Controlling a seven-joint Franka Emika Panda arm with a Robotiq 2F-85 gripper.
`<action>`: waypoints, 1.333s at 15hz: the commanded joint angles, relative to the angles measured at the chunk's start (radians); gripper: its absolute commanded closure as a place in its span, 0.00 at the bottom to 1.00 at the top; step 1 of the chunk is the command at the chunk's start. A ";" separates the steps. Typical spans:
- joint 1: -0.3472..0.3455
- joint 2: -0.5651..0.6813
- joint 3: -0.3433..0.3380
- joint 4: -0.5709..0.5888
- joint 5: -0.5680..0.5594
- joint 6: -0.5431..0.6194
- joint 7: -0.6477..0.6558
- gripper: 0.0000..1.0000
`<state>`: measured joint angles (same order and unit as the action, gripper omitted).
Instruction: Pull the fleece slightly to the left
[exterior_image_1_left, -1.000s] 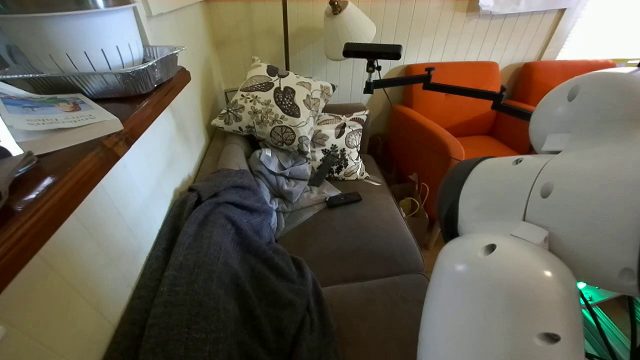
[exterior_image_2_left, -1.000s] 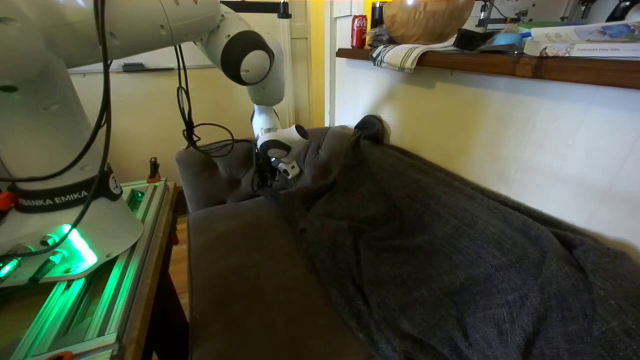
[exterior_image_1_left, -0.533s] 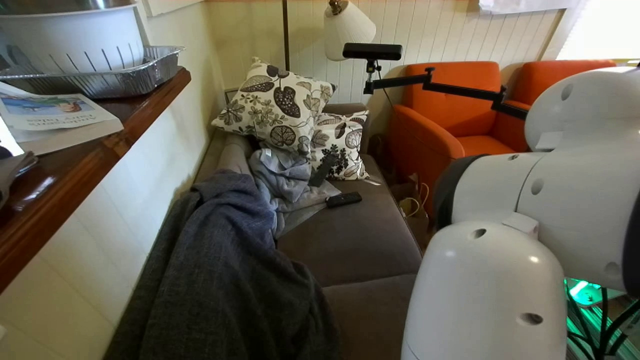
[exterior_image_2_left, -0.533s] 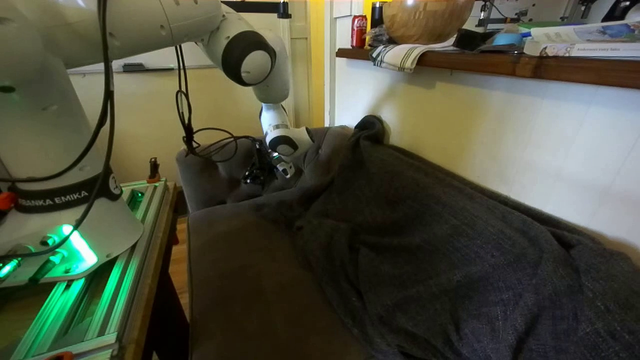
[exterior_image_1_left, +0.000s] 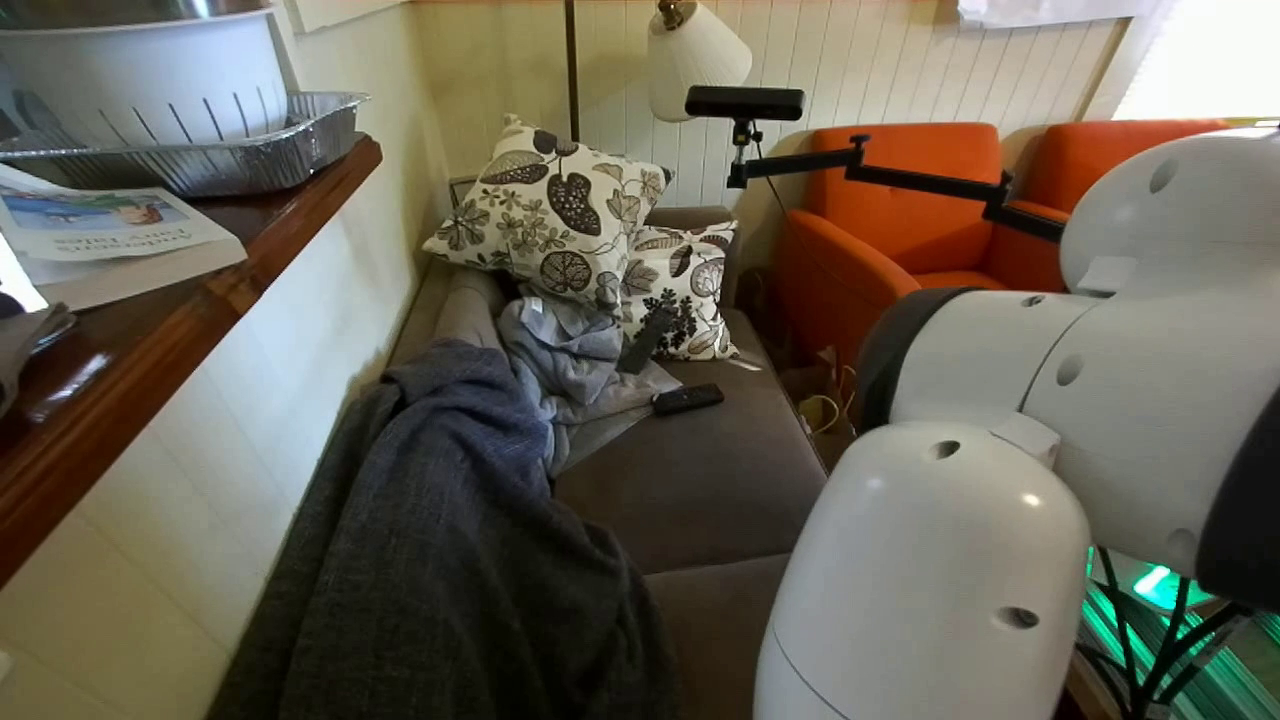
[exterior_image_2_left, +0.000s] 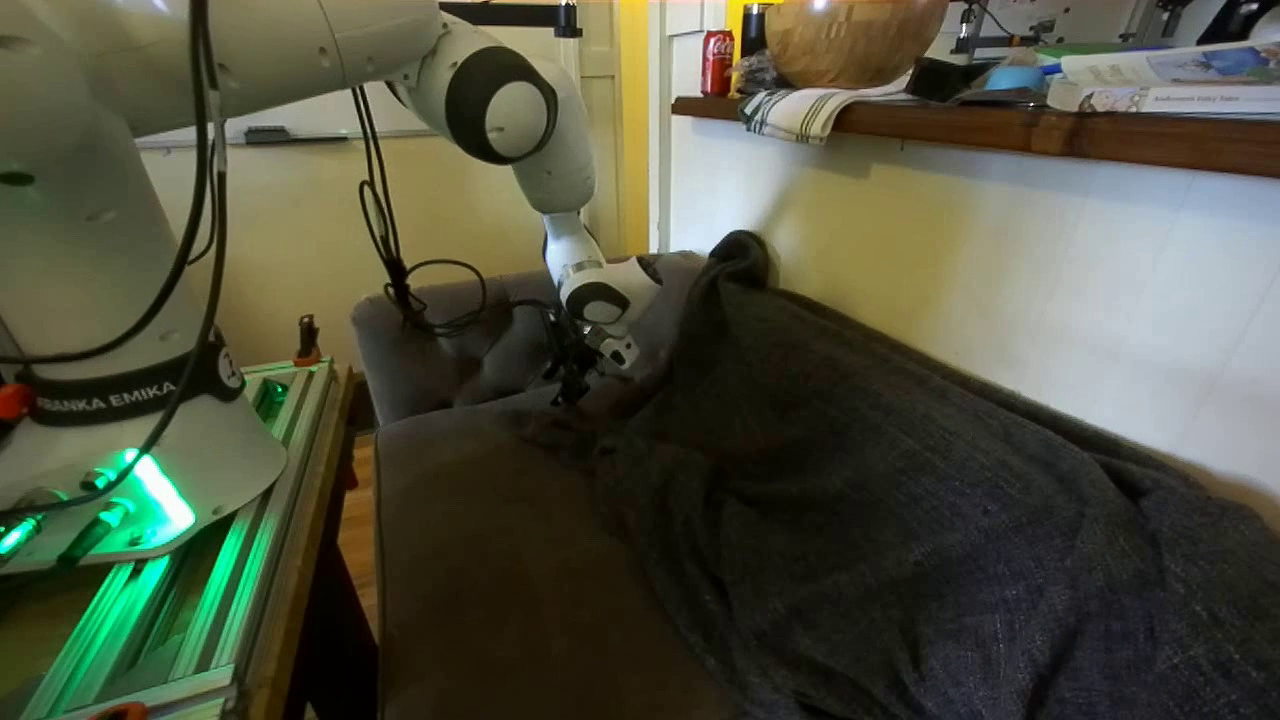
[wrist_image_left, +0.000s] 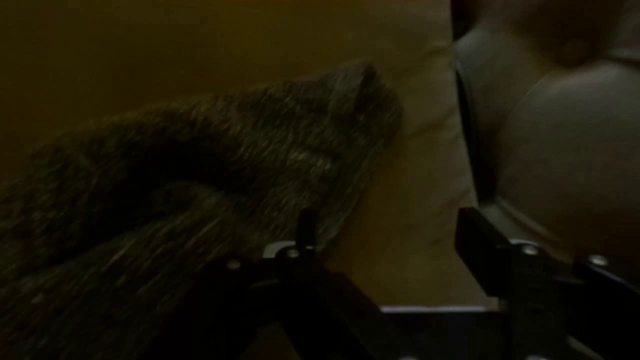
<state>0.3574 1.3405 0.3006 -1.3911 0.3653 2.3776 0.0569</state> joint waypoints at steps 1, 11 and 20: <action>-0.029 -0.089 -0.076 -0.148 0.018 0.192 0.029 0.01; -0.352 -0.253 0.025 -0.674 0.142 0.764 0.150 0.00; -0.554 -0.269 0.106 -0.912 0.071 1.151 0.361 0.00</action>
<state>-0.1623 1.0998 0.3962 -2.2480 0.4847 3.5178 0.3336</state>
